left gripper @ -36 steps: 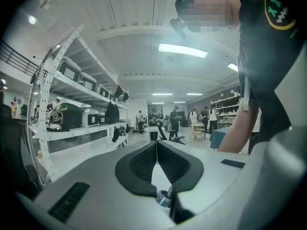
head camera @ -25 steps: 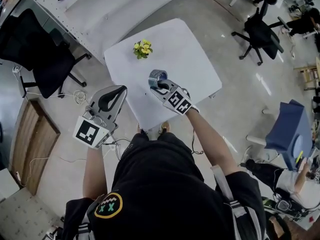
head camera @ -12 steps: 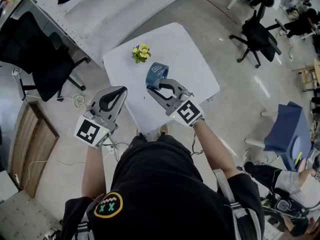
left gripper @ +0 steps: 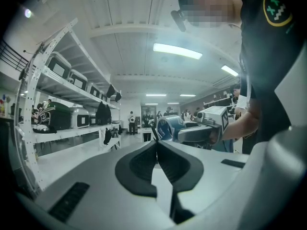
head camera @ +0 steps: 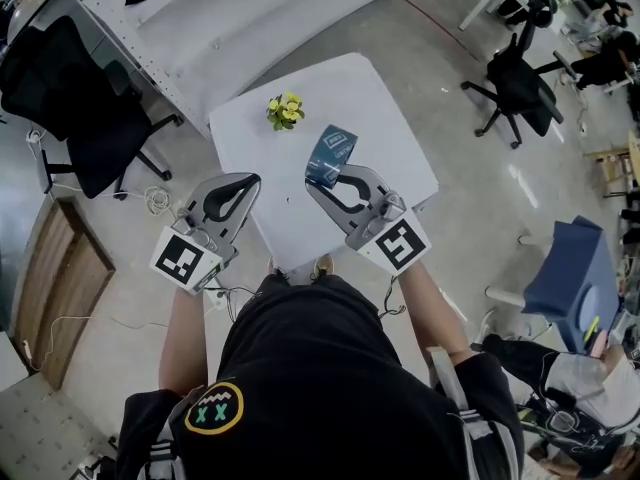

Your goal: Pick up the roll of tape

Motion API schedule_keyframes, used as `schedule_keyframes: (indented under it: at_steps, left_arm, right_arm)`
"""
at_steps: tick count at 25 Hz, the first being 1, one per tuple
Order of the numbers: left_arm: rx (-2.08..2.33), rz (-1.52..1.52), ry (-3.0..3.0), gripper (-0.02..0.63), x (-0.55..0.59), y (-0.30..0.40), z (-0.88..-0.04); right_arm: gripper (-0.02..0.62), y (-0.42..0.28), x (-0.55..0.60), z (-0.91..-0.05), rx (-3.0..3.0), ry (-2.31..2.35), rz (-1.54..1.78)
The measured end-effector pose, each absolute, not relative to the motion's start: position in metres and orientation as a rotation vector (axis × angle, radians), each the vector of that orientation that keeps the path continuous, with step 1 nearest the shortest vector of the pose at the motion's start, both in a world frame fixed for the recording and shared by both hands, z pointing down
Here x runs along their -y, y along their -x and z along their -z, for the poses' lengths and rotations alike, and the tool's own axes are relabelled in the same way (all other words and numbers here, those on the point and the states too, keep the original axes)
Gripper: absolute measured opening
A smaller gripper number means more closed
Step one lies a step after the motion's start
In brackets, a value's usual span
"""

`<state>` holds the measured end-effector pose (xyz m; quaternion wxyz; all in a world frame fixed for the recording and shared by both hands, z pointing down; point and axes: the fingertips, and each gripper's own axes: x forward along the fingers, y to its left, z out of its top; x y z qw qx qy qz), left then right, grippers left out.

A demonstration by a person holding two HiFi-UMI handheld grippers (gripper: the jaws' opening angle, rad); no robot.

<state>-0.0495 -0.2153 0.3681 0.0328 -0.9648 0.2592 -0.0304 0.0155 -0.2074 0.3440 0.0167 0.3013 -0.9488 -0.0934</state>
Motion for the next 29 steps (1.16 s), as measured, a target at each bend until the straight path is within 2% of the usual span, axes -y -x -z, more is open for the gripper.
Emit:
schedule_keyframes:
  at_steps: [29]
  left_arm:
    - [-0.794, 0.095, 2.961, 0.021, 0.204, 0.045, -0.369]
  right_arm:
    - [0.069, -0.020, 0.202, -0.356, 2.913, -0.924, 0.334]
